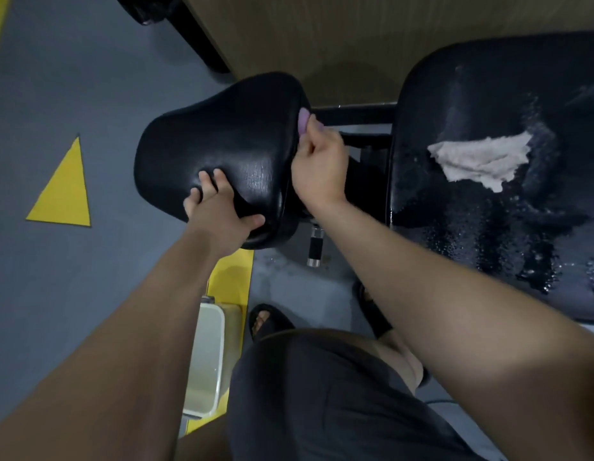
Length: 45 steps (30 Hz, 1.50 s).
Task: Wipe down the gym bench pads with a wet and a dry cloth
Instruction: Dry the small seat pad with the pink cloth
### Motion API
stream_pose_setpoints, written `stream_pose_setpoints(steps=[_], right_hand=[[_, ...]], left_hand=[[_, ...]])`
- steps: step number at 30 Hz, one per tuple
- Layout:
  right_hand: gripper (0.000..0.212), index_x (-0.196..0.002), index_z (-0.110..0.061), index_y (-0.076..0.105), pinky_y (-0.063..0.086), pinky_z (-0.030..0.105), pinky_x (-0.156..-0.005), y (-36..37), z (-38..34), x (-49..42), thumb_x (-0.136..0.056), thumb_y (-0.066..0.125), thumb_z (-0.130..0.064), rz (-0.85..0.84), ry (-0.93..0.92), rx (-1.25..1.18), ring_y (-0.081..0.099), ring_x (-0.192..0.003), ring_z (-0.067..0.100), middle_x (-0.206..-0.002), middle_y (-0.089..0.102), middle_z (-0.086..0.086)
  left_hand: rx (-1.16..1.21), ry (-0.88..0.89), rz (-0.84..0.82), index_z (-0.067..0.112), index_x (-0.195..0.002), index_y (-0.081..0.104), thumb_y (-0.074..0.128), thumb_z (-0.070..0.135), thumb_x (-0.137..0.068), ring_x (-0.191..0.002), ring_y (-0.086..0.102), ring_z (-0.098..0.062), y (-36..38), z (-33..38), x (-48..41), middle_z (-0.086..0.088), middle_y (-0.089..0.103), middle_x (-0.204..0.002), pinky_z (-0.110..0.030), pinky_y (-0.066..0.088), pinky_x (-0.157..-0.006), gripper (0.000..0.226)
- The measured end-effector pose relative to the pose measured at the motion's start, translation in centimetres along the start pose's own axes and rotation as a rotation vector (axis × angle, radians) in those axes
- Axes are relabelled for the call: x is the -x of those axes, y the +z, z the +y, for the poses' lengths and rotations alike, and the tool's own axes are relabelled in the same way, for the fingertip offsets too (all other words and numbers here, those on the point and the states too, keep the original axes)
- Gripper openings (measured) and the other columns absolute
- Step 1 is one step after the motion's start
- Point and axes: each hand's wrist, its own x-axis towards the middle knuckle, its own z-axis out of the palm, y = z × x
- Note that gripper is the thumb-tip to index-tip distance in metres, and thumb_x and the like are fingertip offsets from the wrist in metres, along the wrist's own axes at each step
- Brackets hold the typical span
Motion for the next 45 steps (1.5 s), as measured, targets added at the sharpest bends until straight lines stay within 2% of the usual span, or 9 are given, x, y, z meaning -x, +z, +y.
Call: stream_pose_setpoints(steps=[8,12,17,23,27,32,36,41,45], right_hand=[[0.034,-0.13,-0.008,0.069,0.057,0.029,-0.083,-2.2,1.6,8.8,-0.098,0.06,-0.012,-0.152,-0.042,-0.055,0.066,-0.086,0.019,-0.1,0.061,0.006],[0.032,-0.13,-0.008,0.07,0.043,0.003,-0.085,-0.9,1.4,7.3,-0.1,0.059,-0.012,-0.004,0.049,0.042,0.062,-0.085,0.012,-0.1,0.063,0.01],[0.022,-0.116,0.0,0.072,0.049,0.011,-0.07,-1.9,2.0,13.4,-0.102,0.057,-0.009,-0.248,0.181,-0.086,0.063,-0.075,-0.005,-0.091,0.058,0.004],[0.028,-0.117,-0.008,0.076,0.053,0.03,-0.085,-0.4,1.4,8.0,-0.101,0.055,-0.018,-0.059,0.125,-0.022,0.069,-0.092,0.027,-0.092,0.068,0.013],[0.028,-0.112,-0.011,0.075,0.045,0.022,-0.079,-0.2,0.8,2.4,-0.104,0.049,-0.018,-0.089,0.083,0.093,0.065,-0.087,0.023,-0.093,0.066,0.013],[0.035,-0.129,-0.02,0.07,0.05,0.025,-0.099,0.5,1.2,0.8,-0.106,0.044,-0.026,-0.065,0.254,-0.005,0.065,-0.099,0.011,-0.11,0.069,0.006],[0.038,-0.124,-0.009,0.069,0.057,0.035,-0.086,0.0,2.4,7.6,-0.1,0.042,-0.02,-0.17,0.201,0.002,0.067,-0.087,0.027,-0.098,0.066,0.017],[0.03,-0.11,-0.008,0.071,0.049,0.022,-0.084,0.0,1.5,3.6,-0.102,0.043,-0.014,-0.184,0.276,0.001,0.067,-0.089,0.023,-0.108,0.067,0.017],[0.032,-0.116,-0.003,0.07,0.05,0.028,-0.104,0.8,0.2,-0.5,-0.103,0.042,-0.011,-0.157,0.321,-0.085,0.065,-0.107,0.019,-0.123,0.063,0.011]], left_hand=[[0.029,0.007,0.006,0.009,-0.161,-0.008,0.062,0.056,-0.093,-0.154,0.002,-0.043,0.2,-0.3,0.1,-0.019,-0.01,-0.168,-0.041,0.003,-0.123,0.108],[0.033,0.012,-0.003,0.009,-0.161,-0.008,0.061,0.056,-0.093,-0.154,0.002,-0.043,-0.1,-0.2,0.1,-0.018,-0.011,-0.168,-0.04,0.004,-0.123,0.108],[0.022,0.012,0.004,0.009,-0.161,-0.008,0.062,0.057,-0.092,-0.154,0.004,-0.043,-0.1,-0.2,0.0,-0.018,-0.01,-0.168,-0.041,0.006,-0.122,0.109],[0.001,0.004,0.001,0.01,-0.161,-0.009,0.062,0.058,-0.092,-0.154,0.006,-0.042,0.0,-0.3,-0.5,-0.017,-0.009,-0.169,-0.041,0.007,-0.123,0.11],[-0.019,0.0,-0.008,0.008,-0.16,-0.008,0.062,0.059,-0.091,-0.153,0.01,-0.044,-0.6,0.0,-0.3,-0.02,-0.006,-0.168,-0.043,0.009,-0.121,0.111],[-0.016,-0.019,-0.037,0.009,-0.161,-0.008,0.063,0.059,-0.091,-0.153,0.011,-0.043,-1.5,0.5,0.5,-0.019,-0.006,-0.168,-0.042,0.009,-0.122,0.111],[-0.004,-0.029,-0.056,0.008,-0.161,-0.008,0.064,0.057,-0.091,-0.153,0.01,-0.042,-1.8,0.8,0.9,-0.018,-0.006,-0.168,-0.041,0.009,-0.122,0.111],[0.064,-0.013,-0.073,0.01,-0.162,0.002,0.074,0.054,-0.085,-0.146,0.029,-0.045,-3.2,1.0,1.1,-0.019,0.014,-0.166,-0.047,0.03,-0.118,0.113],[0.112,0.026,-0.043,0.024,-0.163,0.002,0.067,0.059,-0.088,-0.147,0.03,-0.045,-4.7,1.6,0.4,-0.019,0.009,-0.168,-0.05,0.024,-0.122,0.105]])
